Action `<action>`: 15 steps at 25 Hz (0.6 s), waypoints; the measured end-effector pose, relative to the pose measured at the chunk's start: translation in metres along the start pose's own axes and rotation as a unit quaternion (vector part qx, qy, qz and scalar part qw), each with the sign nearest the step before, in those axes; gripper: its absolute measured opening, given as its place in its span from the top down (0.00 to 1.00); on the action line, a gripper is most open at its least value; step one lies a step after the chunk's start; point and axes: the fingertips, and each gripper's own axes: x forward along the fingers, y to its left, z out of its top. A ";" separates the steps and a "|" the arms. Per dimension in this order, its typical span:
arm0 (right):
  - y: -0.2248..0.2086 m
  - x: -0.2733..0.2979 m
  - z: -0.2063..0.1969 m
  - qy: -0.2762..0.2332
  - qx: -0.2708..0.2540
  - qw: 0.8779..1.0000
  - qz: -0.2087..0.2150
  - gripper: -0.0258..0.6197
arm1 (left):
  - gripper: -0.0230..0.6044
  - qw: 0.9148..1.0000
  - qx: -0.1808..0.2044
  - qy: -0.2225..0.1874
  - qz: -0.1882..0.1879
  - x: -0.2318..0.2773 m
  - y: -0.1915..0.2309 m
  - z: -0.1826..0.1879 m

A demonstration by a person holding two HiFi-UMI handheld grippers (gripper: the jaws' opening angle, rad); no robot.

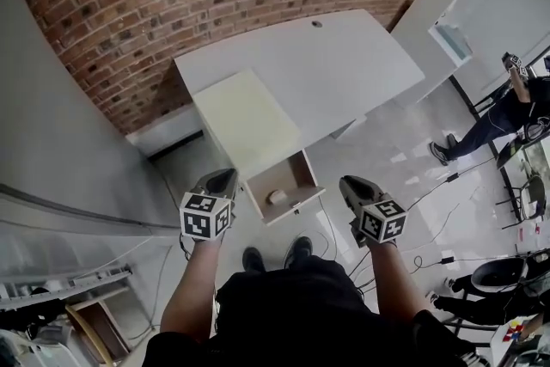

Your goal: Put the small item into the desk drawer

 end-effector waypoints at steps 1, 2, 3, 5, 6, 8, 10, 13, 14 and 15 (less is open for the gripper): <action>-0.002 -0.004 0.005 -0.008 0.001 1.000 -0.001 0.89 | 0.95 1.000 0.003 -0.002 0.001 0.001 -0.001 0.004; -0.004 -0.007 0.009 -0.016 0.001 1.000 -0.002 0.90 | 0.95 1.000 0.006 -0.002 0.002 0.002 -0.002 0.008; -0.007 -0.011 0.014 -0.025 -0.001 1.000 -0.002 0.90 | 0.95 1.000 0.009 -0.003 0.003 0.003 -0.004 0.012; -0.014 -0.018 0.024 -0.044 -0.008 0.999 -0.004 0.91 | 0.95 1.000 0.017 -0.006 0.004 0.007 -0.011 0.021; -0.018 -0.021 0.029 -0.053 -0.010 0.999 -0.003 0.92 | 0.95 1.000 0.020 -0.007 0.005 0.009 -0.015 0.025; -0.025 -0.028 0.038 -0.071 -0.007 0.997 0.005 0.93 | 0.95 1.000 0.026 -0.011 0.007 0.015 -0.026 0.034; -0.034 -0.035 0.048 -0.091 0.001 0.996 0.018 0.93 | 0.95 0.999 0.031 -0.013 0.008 0.022 -0.038 0.042; -0.050 -0.047 0.061 -0.112 -0.003 0.993 0.036 0.94 | 0.95 0.999 0.035 -0.019 0.013 0.030 -0.058 0.055; -0.055 -0.052 0.066 -0.121 -0.003 0.992 0.043 0.94 | 0.95 0.999 0.035 -0.022 0.015 0.031 -0.065 0.060; -0.059 -0.057 0.071 -0.132 -0.002 0.990 0.051 0.94 | 0.95 0.999 0.036 -0.025 0.018 0.032 -0.071 0.065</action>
